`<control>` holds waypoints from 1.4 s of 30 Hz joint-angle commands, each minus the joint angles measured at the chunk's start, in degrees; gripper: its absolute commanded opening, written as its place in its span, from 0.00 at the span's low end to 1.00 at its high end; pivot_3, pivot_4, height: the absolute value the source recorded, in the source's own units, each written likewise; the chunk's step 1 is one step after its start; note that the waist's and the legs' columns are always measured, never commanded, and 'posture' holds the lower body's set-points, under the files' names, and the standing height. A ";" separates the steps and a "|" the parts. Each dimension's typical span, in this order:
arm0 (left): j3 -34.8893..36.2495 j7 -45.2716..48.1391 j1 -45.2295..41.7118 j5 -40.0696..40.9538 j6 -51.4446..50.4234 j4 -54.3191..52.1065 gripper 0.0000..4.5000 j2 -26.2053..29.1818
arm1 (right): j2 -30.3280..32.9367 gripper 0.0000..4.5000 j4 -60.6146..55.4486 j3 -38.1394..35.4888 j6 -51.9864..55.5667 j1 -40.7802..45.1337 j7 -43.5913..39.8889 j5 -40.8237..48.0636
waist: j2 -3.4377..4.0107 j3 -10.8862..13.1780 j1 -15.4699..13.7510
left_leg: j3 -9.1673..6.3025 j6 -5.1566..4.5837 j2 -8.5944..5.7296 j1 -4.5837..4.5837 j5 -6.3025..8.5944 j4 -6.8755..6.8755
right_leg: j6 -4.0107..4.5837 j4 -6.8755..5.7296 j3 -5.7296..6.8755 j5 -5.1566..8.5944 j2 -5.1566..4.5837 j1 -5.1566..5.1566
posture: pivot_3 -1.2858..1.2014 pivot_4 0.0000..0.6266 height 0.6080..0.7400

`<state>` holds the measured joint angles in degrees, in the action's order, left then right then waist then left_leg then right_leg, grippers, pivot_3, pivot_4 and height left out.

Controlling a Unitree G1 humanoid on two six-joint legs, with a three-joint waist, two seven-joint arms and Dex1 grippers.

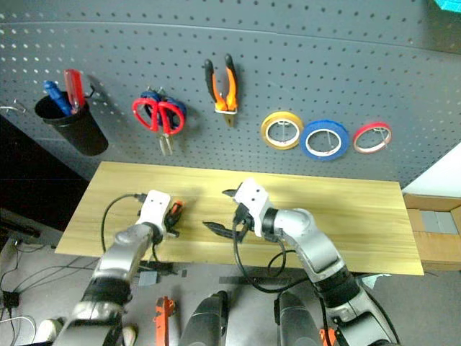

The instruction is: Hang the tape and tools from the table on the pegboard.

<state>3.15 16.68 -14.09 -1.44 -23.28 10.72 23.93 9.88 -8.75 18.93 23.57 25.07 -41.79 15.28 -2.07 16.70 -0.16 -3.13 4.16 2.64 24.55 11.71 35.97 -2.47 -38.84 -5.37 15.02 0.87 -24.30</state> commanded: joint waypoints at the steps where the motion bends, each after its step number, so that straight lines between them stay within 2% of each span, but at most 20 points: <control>1: 3.83 -4.98 3.27 -3.73 -2.29 -22.24 0.21 1.43 | -2.73 1.00 -6.66 -3.53 2.79 0.16 -0.85 8.18 | -0.05 -0.04 -0.57 | -0.09 0.05 -0.02 0.04 -0.03 0.01 | 0.01 -0.02 0.10 0.00 -0.01 -0.03 | 0.60 0.35 1.00; 4: 6.20 -8.61 3.67 -7.20 -4.19 -32.99 0.21 1.82 | -4.85 1.00 -8.05 -5.76 5.49 1.13 0.32 12.44 | -0.13 -0.16 -1.48 | -0.31 0.35 -0.01 0.16 -0.21 0.01 | 0.01 -0.02 0.31 0.00 0.03 -0.07 | 0.61 0.32 1.00; 6: 9.48 -11.15 -1.46 -10.25 -4.17 -36.86 0.21 4.78 | -8.48 1.00 -7.98 -7.87 6.10 4.11 3.27 15.07 | -0.18 -0.37 -1.70 | -0.34 0.44 -0.05 0.15 -0.27 0.01 | -0.08 0.00 0.39 0.06 0.08 -0.02 | 0.62 0.29 1.00; 8: 11.38 -13.14 -9.29 -12.10 -0.84 -34.65 0.21 8.94 | -11.48 1.00 -7.13 -9.02 6.37 7.53 5.43 16.53 | -0.24 -0.40 -2.07 | -0.38 0.64 -0.05 0.16 -0.44 0.02 | -0.22 -0.01 0.48 0.14 0.12 -0.02 | 0.63 0.27 1.00; 10: 11.06 -13.68 -15.89 -12.35 3.33 -29.20 0.21 11.86 | -13.14 1.00 -5.94 -9.49 6.37 9.86 6.49 16.94 | -0.33 -0.64 -2.73 | -0.47 0.69 -0.05 0.19 -0.54 0.02 | -0.17 -0.02 0.60 0.10 0.13 -0.04 | 0.62 0.26 1.00; 14: 10.50 -15.23 -28.03 -11.42 11.14 -15.08 0.21 14.25 | -15.11 1.00 -3.62 -10.18 5.10 13.40 7.78 16.77 | -0.36 -1.47 -3.32 | -0.44 0.70 -0.18 0.18 -0.52 -0.19 | 0.09 0.12 0.69 -0.05 0.00 0.00 | 0.62 0.26 1.00; 19: 8.00 -16.81 -41.72 -11.14 24.43 8.91 0.21 14.93 | -16.21 1.00 0.03 -10.39 1.54 16.04 9.11 14.35 | -0.36 -1.47 -4.35 | -0.59 0.71 -0.08 0.28 -0.52 -0.22 | 0.17 0.09 1.14 -0.10 0.02 -0.10 | 0.61 0.30 1.00; 27: 6.17 -19.66 -58.74 -10.20 39.78 38.34 0.21 14.48 | -16.42 1.00 1.82 -11.11 -0.41 17.39 11.53 12.60 | -0.35 -1.43 -4.32 | -0.72 0.70 -0.06 0.35 -0.52 -0.21 | 0.19 0.03 1.34 -0.10 0.01 -0.12 | 0.60 0.36 1.00; 34: 4.54 -20.45 -62.65 -9.95 45.24 49.68 0.21 13.94 | -15.76 1.00 4.23 -11.61 -2.50 19.00 12.15 11.42 | -0.31 -1.36 -4.06 | -0.73 0.69 -0.06 0.33 -0.52 -0.21 | 0.20 -0.03 1.37 -0.09 0.02 -0.12 | 0.60 0.39 1.00; 42: 5.53 -19.15 -57.40 -6.50 44.19 49.88 0.21 13.02 | -14.79 1.00 4.65 -10.93 -2.51 17.89 11.32 10.65 | -0.29 -1.21 -3.95 | -0.74 0.69 -0.04 0.33 -0.52 -0.20 | 0.21 -0.08 1.39 -0.09 0.02 -0.14 | 0.60 0.39 1.00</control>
<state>7.75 -2.69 -72.14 -9.04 20.49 62.81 36.51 -4.85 -2.42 8.05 22.11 42.56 -29.95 25.86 -2.36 15.49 -4.12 -3.88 4.85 2.60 24.88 11.19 35.77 -2.26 -38.94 -3.97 14.93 0.89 -24.44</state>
